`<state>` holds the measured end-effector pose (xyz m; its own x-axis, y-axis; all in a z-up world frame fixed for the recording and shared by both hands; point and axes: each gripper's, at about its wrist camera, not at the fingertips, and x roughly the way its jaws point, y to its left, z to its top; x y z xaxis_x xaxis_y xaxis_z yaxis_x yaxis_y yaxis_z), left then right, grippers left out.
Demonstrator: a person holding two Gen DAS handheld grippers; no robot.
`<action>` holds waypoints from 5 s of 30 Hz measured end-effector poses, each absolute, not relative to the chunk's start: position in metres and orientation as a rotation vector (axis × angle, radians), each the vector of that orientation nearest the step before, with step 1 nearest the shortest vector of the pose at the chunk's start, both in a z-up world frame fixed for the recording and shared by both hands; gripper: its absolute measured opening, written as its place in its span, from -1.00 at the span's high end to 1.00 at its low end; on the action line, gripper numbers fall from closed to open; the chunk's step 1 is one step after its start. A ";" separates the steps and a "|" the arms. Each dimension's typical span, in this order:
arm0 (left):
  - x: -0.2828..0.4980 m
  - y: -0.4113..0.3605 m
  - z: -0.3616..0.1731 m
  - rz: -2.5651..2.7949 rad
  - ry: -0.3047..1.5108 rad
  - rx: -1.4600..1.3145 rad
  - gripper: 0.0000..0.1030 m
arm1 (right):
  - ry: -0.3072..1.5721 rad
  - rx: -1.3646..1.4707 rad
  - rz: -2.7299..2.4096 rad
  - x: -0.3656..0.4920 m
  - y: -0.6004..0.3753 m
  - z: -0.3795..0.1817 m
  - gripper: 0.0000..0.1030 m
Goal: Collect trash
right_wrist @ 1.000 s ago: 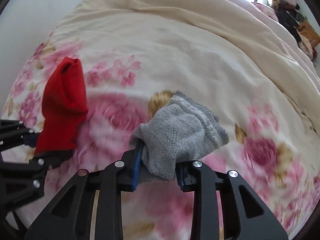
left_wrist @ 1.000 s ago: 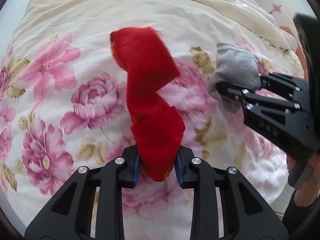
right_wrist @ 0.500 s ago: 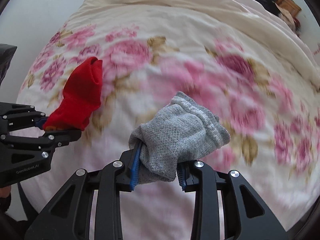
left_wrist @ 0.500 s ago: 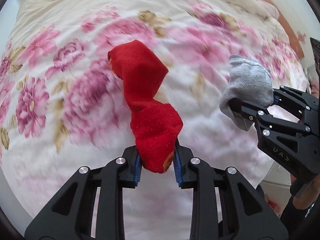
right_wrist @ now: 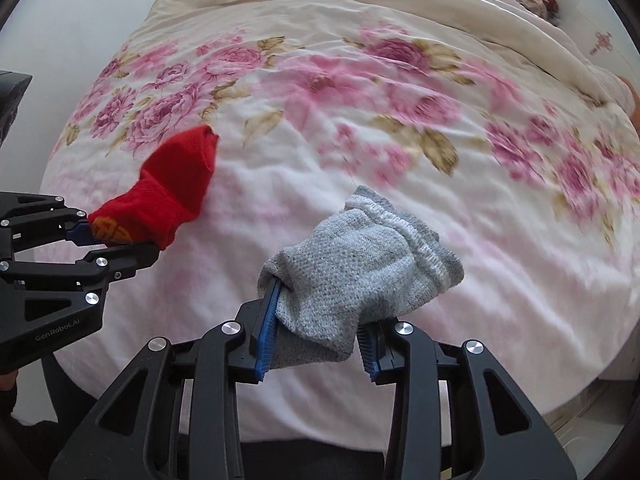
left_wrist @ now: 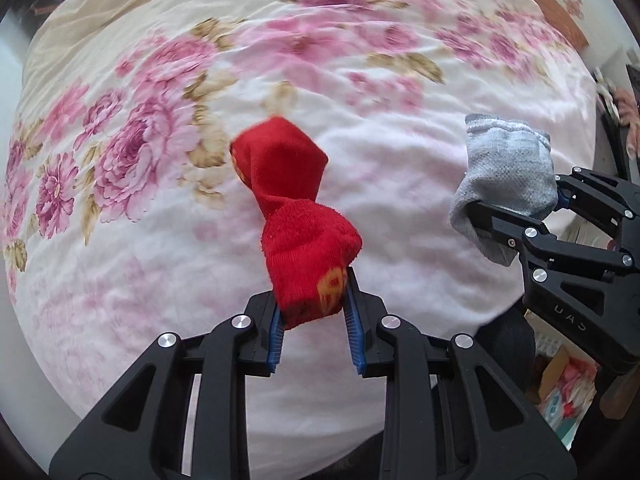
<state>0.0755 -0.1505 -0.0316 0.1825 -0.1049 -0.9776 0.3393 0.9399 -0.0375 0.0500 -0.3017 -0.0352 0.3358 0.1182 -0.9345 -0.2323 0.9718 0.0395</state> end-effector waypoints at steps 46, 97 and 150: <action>-0.056 -0.414 -0.034 -0.698 1.261 0.661 0.97 | 1.104 0.240 -0.176 -0.152 -0.531 -0.027 0.37; -0.058 -0.427 -0.065 -0.681 1.246 0.753 0.49 | 1.127 0.328 -0.256 -0.178 -0.565 -0.050 0.37; -0.129 -0.528 -0.091 -0.948 1.167 0.955 -0.77 | 1.251 0.434 -0.499 -0.262 -0.623 -0.113 -0.68</action>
